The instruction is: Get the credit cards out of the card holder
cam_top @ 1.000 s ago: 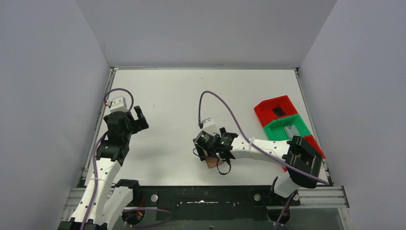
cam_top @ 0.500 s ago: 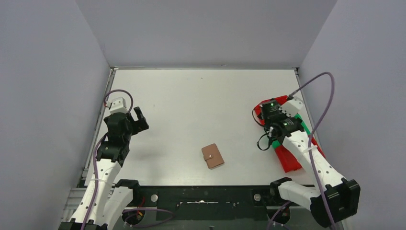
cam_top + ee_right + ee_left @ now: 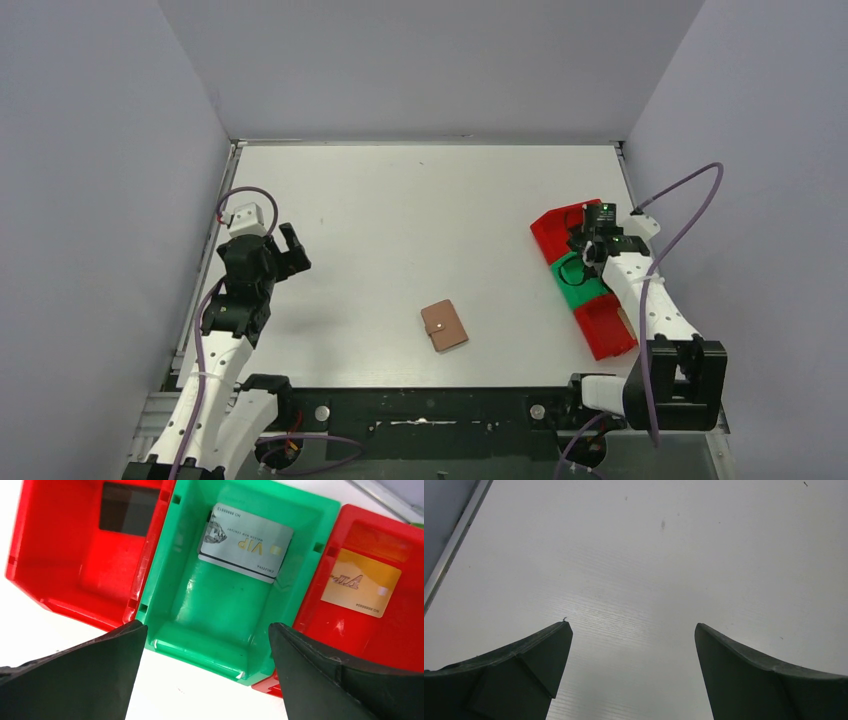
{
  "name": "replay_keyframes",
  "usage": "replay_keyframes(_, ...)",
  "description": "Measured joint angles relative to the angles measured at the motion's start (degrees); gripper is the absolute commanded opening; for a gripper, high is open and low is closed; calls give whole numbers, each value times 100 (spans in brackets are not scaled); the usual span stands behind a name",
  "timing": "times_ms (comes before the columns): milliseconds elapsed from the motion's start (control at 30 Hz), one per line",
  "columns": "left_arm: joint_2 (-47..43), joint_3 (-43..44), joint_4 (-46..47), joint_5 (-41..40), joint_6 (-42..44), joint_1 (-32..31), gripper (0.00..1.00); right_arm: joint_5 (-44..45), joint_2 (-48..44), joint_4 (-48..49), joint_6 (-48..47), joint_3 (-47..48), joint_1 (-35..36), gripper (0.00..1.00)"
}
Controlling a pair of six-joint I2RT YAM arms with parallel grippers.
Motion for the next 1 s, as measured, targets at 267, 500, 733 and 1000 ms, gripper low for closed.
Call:
replay_keyframes(267,24,-15,2,-22,4,9,97,-240,522,0,68,149,-24,98)
replay_keyframes(500,55,-20,2,-55,52,9,96,-420,802,122,146,170,-24,98)
replay_keyframes(733,55,-20,2,-61,59,9,97,-743,1156,345,138,297,-22,100)
replay_keyframes(1000,57,-22,2,-61,68,9,96,-879,1528,468,52,461,-22,100)
